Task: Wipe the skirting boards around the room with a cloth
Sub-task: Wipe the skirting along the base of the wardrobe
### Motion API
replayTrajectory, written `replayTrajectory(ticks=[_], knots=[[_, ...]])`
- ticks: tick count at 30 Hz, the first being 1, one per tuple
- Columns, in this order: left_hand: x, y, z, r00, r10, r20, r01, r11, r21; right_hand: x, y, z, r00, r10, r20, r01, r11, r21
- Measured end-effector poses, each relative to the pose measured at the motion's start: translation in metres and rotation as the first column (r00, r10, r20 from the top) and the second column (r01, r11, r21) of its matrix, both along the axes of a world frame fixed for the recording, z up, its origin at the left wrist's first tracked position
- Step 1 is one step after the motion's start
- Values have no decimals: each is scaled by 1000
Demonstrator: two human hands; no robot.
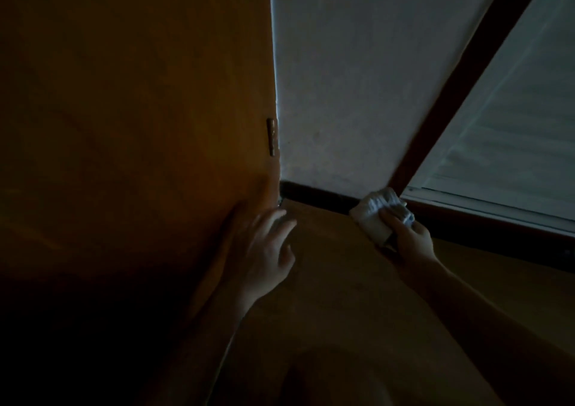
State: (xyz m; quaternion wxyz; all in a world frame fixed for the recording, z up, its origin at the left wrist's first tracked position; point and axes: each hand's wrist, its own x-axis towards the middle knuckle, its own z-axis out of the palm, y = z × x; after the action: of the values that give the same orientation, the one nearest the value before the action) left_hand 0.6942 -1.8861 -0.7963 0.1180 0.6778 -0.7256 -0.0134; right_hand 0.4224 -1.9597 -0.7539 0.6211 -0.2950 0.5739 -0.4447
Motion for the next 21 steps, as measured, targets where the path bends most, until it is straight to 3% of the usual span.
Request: replayTrajectory(ticks=[2,7,9,14,21], knots=[[-17,-11,-32,997,15,-78,-16,1000,-11,-5,-13,-12,999,23,-46,-24,999,-22],[-41,-26,-136,933,110,-344,-9,959,282,-18,-25,-68,995,67,-73,-67,998,13],[-43,-25,-172,920,137,-366,4,933,360,-23,-29,-90,990,100,-99,-99,995,13],[-43,-16,-233,981,31,-190,2,985,170,-26,-40,-154,980,106,-167,-112,993,-24],[-41,-20,-235,982,18,-186,6,992,126,14,-65,-204,893,84,-442,-160,978,-137]])
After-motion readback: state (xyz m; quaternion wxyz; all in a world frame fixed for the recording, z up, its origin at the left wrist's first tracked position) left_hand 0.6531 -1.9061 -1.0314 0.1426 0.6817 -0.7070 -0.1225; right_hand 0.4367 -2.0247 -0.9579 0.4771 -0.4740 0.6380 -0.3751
